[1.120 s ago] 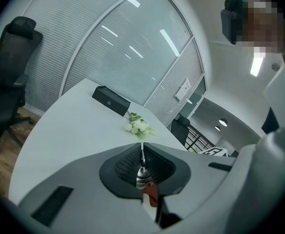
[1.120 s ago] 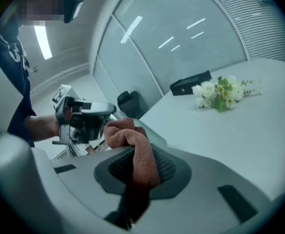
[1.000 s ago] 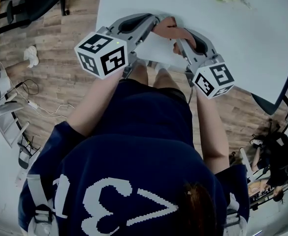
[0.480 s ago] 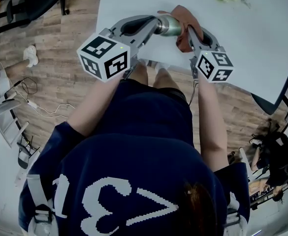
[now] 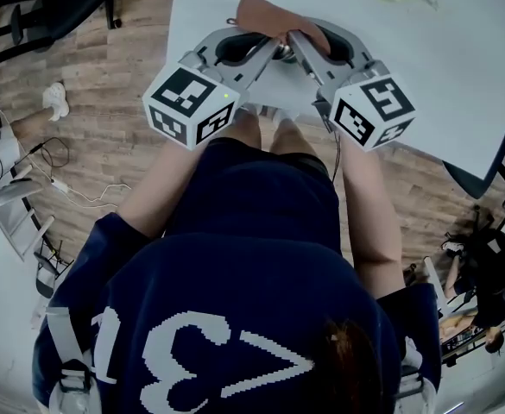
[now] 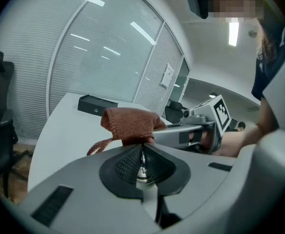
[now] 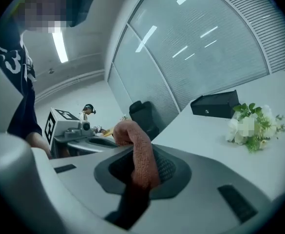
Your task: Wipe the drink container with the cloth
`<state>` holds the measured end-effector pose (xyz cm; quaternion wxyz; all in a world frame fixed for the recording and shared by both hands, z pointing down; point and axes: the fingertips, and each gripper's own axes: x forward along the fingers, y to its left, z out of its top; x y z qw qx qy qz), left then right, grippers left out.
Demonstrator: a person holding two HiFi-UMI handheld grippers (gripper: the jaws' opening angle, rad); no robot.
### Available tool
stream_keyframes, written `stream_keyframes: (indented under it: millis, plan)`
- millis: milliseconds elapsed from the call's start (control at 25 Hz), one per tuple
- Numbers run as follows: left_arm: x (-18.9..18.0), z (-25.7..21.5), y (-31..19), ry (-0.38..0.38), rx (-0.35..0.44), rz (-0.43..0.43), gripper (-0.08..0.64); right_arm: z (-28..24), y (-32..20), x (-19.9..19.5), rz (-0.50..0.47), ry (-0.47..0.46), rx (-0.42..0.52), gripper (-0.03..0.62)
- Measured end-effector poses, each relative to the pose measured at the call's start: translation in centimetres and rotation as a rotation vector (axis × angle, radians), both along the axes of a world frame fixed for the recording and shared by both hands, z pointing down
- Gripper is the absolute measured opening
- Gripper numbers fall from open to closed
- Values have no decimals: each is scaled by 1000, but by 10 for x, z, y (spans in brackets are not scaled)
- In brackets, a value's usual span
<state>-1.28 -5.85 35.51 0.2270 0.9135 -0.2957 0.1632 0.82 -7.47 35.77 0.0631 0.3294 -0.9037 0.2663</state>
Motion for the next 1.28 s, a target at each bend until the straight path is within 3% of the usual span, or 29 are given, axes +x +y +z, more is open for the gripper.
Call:
stream_keyframes:
  millis: [280, 480, 640, 880, 1120, 1280]
  plan:
    - [6, -2, 2, -7, 22, 31, 25, 77, -6, 54, 60, 230, -120, 66]
    - [18, -4, 8, 6, 25, 63, 25, 110, 10, 104, 227, 274, -232, 67]
    - [30, -5, 13, 8, 40, 88, 25, 128, 28, 136, 319, 364, -251, 74]
    - [45, -5, 11, 21, 42, 109, 25, 135, 40, 147, 273, 496, -246, 142]
    - [56, -9, 5, 45, 29, 99, 25, 88, 28, 162, 354, 422, -141, 193]
    - [51, -23, -5, 77, 58, 70, 25, 29, 13, 164, 417, 325, 1, 190]
